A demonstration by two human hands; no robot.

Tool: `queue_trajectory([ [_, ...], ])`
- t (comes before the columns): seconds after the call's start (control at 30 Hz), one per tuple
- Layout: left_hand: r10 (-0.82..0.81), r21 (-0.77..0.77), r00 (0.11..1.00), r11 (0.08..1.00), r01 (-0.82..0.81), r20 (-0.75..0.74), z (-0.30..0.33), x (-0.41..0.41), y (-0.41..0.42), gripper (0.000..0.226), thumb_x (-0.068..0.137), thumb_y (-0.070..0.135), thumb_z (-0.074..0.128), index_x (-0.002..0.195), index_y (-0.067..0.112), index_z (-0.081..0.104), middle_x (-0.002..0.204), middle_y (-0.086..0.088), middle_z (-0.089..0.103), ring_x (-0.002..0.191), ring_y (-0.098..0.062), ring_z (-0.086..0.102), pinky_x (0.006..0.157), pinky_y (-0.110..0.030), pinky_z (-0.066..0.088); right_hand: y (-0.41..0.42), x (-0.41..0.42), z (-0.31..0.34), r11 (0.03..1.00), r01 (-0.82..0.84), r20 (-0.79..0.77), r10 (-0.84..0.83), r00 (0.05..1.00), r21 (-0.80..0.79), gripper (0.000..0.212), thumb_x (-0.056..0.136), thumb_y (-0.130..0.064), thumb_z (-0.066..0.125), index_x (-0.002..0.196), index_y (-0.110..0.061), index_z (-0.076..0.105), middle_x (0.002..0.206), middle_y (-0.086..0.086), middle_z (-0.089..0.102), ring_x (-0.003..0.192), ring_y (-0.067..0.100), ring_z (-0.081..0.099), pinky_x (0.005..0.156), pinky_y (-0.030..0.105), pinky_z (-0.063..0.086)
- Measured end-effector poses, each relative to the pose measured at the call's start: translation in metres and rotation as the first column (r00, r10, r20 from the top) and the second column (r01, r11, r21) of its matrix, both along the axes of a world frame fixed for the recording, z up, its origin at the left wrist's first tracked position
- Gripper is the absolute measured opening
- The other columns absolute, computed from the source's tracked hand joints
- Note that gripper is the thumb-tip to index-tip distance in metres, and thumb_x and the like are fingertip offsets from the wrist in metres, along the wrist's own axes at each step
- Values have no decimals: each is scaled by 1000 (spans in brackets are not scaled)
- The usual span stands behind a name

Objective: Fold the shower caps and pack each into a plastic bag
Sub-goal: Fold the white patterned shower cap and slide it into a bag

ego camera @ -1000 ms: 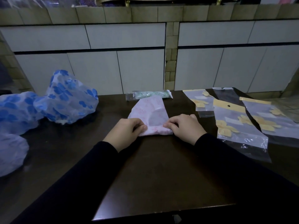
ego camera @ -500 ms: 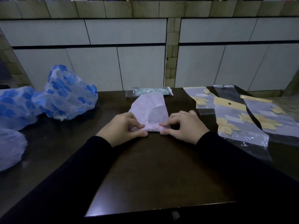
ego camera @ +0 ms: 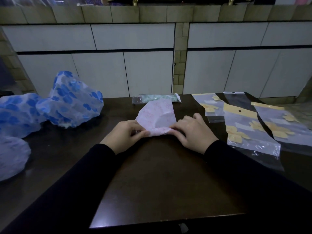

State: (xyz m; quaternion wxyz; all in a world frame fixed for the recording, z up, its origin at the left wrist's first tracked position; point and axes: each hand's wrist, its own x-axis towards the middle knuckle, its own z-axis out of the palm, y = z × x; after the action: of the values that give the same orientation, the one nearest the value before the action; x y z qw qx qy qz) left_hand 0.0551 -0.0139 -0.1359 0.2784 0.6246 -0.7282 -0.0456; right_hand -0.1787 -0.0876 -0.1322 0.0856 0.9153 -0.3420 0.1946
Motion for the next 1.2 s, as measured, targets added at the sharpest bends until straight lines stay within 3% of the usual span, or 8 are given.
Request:
queue_trajectory([
  [0.27,63,105,996,993,-56,-62,2,3,-9,17,92,31,60,89,21,72,83,11,66,76,1,57,66,-5,37,-11,6,2,963,126,42,-140,989,238,30,102,-33,37,99,-25,66,92,-5,62,83,8,40,83,24,19],
  [0.47,68,73,989,996,-59,-131,2,2,-12,10,90,32,62,84,38,57,70,10,63,67,-1,56,64,-16,39,-19,12,1,914,159,55,-193,980,373,31,102,-32,37,98,-28,67,89,-11,61,93,11,51,88,27,24],
  [0.6,49,27,992,999,-47,-116,1,2,-13,15,90,32,62,80,41,55,75,9,62,69,-2,56,66,-19,42,-15,10,-2,940,214,22,-228,973,265,29,101,-39,38,107,-32,66,102,-7,64,99,12,49,91,32,28],
  [0.7,41,5,995,999,-40,-86,-2,3,-15,15,91,31,61,82,41,57,80,11,61,75,-2,55,67,-18,39,-11,8,-2,968,193,133,-215,967,161,24,96,-42,47,115,-38,62,107,-13,61,102,12,50,91,34,32],
  [0.87,-23,-235,997,971,40,75,-3,0,-16,11,88,17,67,94,21,75,102,7,59,91,-7,56,83,-21,45,0,10,2,992,117,78,-120,990,51,32,96,-22,46,119,-38,63,115,-16,61,100,14,49,86,33,32],
  [0.93,-78,-202,993,975,95,93,-2,-5,-15,15,90,16,63,99,19,75,103,7,64,96,-9,57,88,-26,46,4,12,1,988,138,72,-142,987,63,31,97,-26,43,117,-36,64,113,-15,62,97,13,49,87,34,34],
  [1.07,-102,-46,980,993,111,169,-2,-3,-17,33,89,46,58,112,26,71,113,17,63,98,-4,48,86,-17,39,10,16,0,972,229,-52,-226,973,56,38,94,-51,40,106,-30,69,95,-10,60,90,14,49,84,37,33],
  [1.2,-137,37,981,990,133,138,-3,7,-23,38,82,52,61,110,29,72,112,17,57,98,4,44,83,-10,32,16,18,1,953,290,-130,-278,952,84,42,93,-59,41,123,-35,60,100,-8,56,99,17,51,89,40,31],
])
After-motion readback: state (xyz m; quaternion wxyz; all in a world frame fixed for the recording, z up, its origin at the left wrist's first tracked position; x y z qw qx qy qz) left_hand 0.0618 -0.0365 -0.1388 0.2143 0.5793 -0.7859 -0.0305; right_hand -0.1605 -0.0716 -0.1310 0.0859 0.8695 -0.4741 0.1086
